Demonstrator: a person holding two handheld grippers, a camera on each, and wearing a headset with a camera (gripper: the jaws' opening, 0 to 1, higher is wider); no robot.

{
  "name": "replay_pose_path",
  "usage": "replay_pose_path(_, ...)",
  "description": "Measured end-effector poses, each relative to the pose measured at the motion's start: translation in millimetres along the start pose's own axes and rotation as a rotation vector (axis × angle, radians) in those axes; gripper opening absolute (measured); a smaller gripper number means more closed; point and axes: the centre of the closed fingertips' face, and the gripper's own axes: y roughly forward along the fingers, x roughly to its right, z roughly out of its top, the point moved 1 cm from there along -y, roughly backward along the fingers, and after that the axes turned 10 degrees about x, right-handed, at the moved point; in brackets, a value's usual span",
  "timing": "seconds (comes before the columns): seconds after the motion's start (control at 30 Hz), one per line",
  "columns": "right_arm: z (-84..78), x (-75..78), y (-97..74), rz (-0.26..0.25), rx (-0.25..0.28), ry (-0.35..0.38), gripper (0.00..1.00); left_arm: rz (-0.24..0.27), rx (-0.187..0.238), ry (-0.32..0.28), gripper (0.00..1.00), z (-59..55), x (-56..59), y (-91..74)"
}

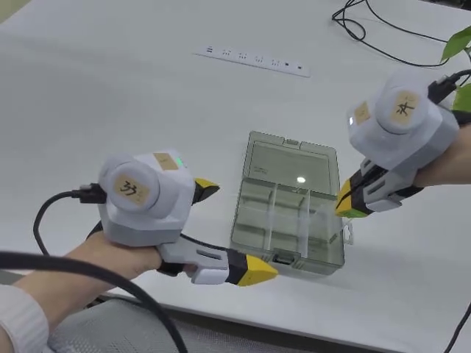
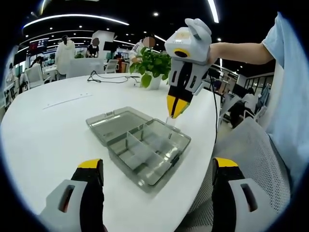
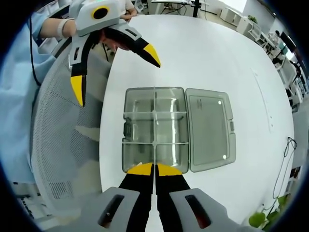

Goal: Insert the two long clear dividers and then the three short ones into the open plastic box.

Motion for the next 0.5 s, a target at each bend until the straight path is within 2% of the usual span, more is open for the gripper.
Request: replay_pose_path(0.5, -1.9, -4.1, 11.3, 0.020, -0.001, -0.031, 0.02, 0.000, 0.003, -0.004, 0.94, -0.8, -0.2, -1.3)
